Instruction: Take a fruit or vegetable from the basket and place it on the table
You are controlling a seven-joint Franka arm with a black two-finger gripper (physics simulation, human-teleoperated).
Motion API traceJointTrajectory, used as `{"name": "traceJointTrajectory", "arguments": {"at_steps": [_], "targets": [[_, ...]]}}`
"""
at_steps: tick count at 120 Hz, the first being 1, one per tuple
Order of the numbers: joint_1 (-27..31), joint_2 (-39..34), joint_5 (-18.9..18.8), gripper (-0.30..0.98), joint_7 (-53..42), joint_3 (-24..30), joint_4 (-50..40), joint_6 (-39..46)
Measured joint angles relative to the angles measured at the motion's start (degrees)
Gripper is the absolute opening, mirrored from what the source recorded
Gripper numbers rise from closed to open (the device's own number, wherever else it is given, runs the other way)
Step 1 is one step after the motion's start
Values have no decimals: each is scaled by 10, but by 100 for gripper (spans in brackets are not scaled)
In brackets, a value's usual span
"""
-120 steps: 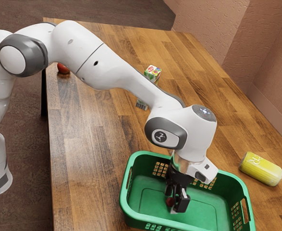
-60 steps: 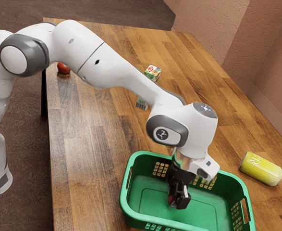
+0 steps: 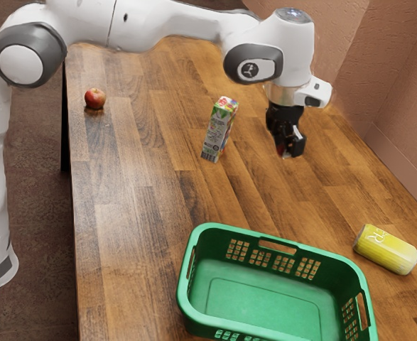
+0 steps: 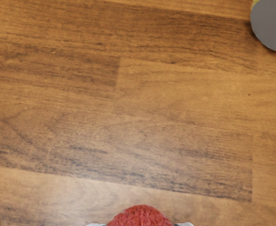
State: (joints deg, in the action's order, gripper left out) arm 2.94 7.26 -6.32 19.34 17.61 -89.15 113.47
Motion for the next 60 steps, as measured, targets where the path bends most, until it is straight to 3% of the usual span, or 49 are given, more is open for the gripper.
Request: {"name": "traceJointTrajectory", "arguments": {"at_steps": [15,29,46,60], "targets": [[128,40,17,15,-34,3,5,-19],[137,101,25,14,-61,15,13,-28],[136,121,33,14,-87,20,9,-32],[133,120,36,44,-106,20,9,-33]]}}
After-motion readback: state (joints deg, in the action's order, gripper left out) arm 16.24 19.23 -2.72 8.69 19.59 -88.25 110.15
